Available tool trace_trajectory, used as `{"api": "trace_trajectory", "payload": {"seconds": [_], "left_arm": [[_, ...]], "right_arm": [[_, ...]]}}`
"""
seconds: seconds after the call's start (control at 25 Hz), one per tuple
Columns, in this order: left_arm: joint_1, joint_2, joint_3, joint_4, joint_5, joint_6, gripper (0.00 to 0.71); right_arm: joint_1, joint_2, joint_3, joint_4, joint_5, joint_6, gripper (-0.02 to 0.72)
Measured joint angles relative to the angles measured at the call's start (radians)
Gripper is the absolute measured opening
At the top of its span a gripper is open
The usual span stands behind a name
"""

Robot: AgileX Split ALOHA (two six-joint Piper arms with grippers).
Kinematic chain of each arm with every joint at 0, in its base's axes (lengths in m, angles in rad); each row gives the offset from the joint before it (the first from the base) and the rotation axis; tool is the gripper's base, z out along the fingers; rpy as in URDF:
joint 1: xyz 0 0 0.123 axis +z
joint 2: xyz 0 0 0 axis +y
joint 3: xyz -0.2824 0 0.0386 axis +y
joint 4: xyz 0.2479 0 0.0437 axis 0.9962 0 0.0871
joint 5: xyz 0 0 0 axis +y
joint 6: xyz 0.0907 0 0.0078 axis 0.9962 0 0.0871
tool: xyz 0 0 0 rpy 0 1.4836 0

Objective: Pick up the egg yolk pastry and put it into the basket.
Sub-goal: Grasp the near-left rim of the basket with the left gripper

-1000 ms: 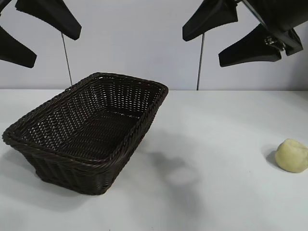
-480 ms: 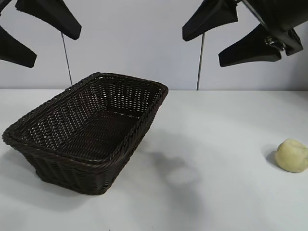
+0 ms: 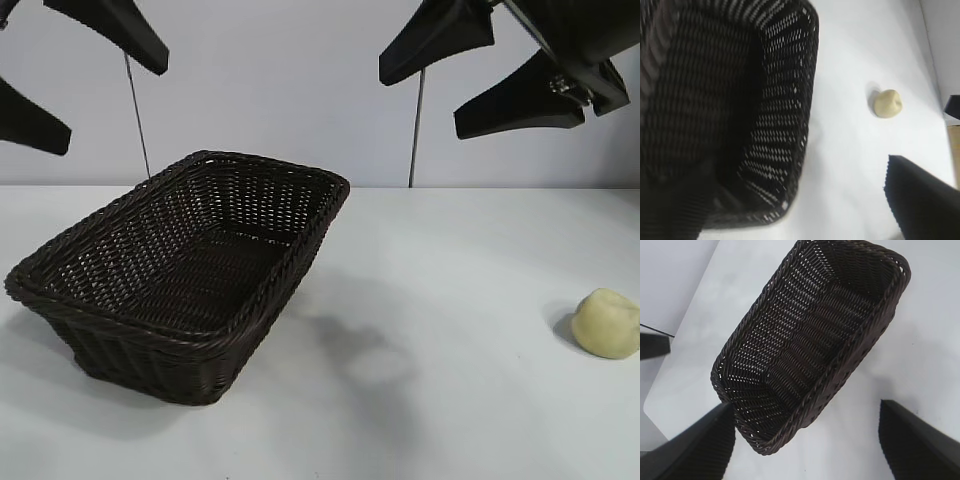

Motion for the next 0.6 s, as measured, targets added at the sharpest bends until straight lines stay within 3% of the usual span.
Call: {"api": "trace_trajectory", "payload": {"seconds": [0.2, 0.32, 0.52, 0.6], "left_arm": [[0.000, 0.000, 0.000, 0.143, 0.042, -0.307, 0.661], [-0.012, 0.000, 0.000, 0.170, 0.063, -0.377, 0.661], [-0.082, 0.000, 0.000, 0.175, 0.096, -0.406, 0.661], [-0.133, 0.000, 0.000, 0.175, 0.105, -0.429, 0.661]], "right_arm": [[0.000, 0.000, 0.000, 0.000, -0.014, 0.000, 0.571], [0.000, 0.000, 0.000, 0.000, -0.014, 0.000, 0.571], [0.000, 0.000, 0.000, 0.000, -0.015, 0.000, 0.571], [0.000, 0.000, 0.000, 0.000, -0.015, 0.000, 0.571]]}}
